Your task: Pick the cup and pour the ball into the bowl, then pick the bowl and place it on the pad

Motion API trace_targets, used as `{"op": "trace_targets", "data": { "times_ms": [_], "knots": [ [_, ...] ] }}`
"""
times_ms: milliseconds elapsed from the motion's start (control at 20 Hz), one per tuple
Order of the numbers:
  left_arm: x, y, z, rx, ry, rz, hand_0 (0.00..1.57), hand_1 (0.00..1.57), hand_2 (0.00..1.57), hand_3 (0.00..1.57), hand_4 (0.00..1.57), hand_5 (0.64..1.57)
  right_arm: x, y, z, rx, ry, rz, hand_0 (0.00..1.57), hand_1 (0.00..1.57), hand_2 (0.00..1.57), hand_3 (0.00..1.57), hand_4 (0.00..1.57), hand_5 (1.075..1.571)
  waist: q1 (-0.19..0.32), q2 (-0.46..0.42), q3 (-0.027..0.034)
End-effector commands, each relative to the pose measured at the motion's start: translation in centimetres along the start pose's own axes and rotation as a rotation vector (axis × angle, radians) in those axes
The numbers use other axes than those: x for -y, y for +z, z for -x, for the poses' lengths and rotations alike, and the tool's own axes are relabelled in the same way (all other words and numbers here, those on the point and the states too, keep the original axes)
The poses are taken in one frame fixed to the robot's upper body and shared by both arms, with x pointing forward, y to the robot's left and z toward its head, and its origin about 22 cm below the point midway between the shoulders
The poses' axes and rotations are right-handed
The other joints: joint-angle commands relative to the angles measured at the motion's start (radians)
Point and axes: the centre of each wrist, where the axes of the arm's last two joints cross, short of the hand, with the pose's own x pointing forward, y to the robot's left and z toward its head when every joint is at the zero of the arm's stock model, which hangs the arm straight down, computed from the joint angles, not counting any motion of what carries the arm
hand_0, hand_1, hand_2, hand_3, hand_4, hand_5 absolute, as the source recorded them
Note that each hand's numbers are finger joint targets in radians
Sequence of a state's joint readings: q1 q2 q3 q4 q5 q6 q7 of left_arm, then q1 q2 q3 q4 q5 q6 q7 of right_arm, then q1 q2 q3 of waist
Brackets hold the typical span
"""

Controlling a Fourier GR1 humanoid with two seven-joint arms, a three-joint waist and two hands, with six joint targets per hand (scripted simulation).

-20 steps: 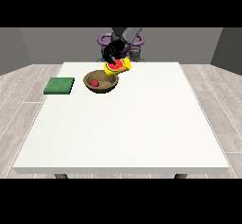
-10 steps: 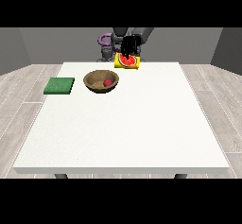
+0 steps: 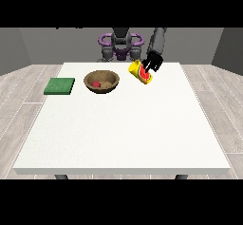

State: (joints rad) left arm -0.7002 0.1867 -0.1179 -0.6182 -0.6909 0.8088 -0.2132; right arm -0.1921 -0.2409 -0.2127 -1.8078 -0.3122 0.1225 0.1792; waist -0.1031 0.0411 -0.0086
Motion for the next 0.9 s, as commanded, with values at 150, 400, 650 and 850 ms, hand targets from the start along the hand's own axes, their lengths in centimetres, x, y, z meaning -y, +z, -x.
{"op": "trace_targets", "data": {
  "times_ms": [150,400,650,850],
  "knots": [
    [-0.2,-0.7,-4.6,-0.15,0.654,-0.087,1.37,1.37,1.57,1.57,1.24,1.547,-0.9,0.3,-0.4,0.025,-0.018,0.013,0.0,0.0,0.0,0.0,0.45,1.565,0.047,0.028,-0.0169],
    [-2.8,-1.3,-2.0,-0.088,1.061,-0.136,0.65,0.65,0.21,0.0,0.34,1.566,-1.5,0.9,0.0,0.019,-0.032,0.069,0.0,0.0,0.0,0.0,0.52,1.564,0.139,0.081,-0.0066],
    [-6.8,-3.6,3.3,0.046,1.237,-0.178,0.0,0.0,0.0,0.0,0.0,1.559,-5.2,0.1,-3.2,0.131,-0.022,0.058,0.0,0.0,0.0,0.0,0.5,1.566,0.133,0.212,0.0036],
    [-12.1,-5.6,8.1,0.11,1.245,-0.155,0.0,0.0,0.0,0.0,0.0,1.547,-6.4,0.1,-3.2,0.167,0.022,0.063,0.0,0.0,0.0,0.0,0.49,1.568,0.131,0.293,0.0066]
  ]
}}
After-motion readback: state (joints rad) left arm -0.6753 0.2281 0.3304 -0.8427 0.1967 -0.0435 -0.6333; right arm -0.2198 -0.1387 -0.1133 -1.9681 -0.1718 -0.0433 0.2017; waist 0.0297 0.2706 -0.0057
